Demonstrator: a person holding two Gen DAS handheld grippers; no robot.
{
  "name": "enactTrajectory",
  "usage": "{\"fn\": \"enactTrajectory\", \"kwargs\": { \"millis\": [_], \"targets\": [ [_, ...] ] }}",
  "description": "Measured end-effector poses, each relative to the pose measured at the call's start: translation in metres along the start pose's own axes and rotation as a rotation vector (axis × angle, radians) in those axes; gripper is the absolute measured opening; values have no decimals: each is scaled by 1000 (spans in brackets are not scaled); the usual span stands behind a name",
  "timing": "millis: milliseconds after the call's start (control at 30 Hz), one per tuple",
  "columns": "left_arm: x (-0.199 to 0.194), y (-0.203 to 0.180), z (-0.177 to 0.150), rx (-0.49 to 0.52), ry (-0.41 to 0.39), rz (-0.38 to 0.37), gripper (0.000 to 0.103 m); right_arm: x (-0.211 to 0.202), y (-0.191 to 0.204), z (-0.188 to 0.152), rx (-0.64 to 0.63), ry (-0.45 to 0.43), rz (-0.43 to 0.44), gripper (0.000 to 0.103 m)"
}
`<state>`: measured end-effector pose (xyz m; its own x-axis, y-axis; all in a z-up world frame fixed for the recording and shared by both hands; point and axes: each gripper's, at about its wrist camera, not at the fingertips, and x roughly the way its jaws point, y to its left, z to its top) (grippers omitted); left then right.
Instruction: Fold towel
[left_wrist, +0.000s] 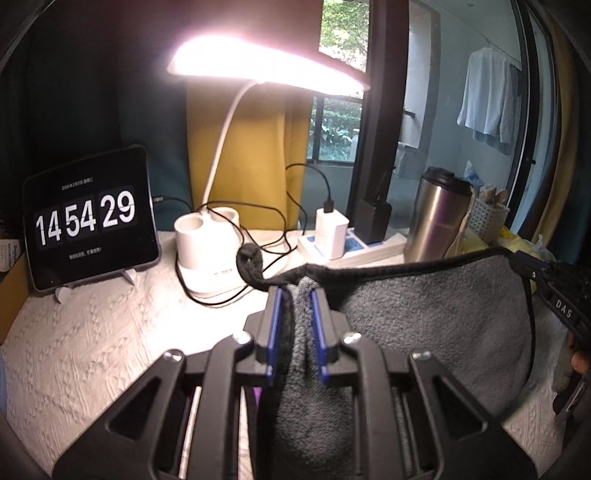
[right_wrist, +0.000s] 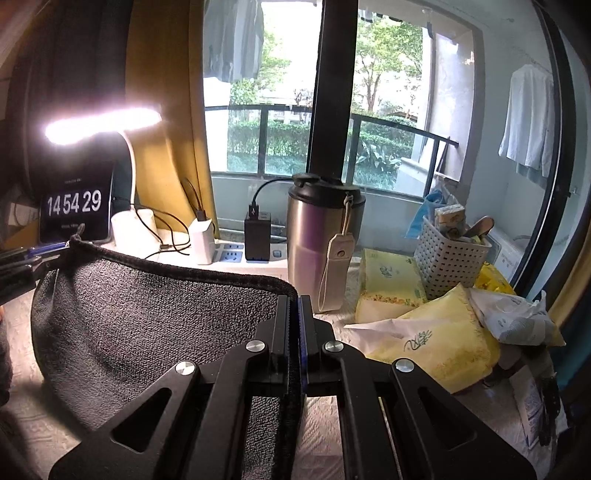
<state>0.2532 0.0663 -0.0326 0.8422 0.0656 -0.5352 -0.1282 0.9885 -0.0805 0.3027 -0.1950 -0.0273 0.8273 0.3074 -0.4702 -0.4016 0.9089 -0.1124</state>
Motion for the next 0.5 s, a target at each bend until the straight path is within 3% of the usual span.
{"fn": "enactTrajectory", "kwargs": {
  "millis": [500],
  "targets": [
    [66, 11, -14, -20, 158, 15, 20, 57, -1, -17, 1, 111, -2, 4]
  ]
}}
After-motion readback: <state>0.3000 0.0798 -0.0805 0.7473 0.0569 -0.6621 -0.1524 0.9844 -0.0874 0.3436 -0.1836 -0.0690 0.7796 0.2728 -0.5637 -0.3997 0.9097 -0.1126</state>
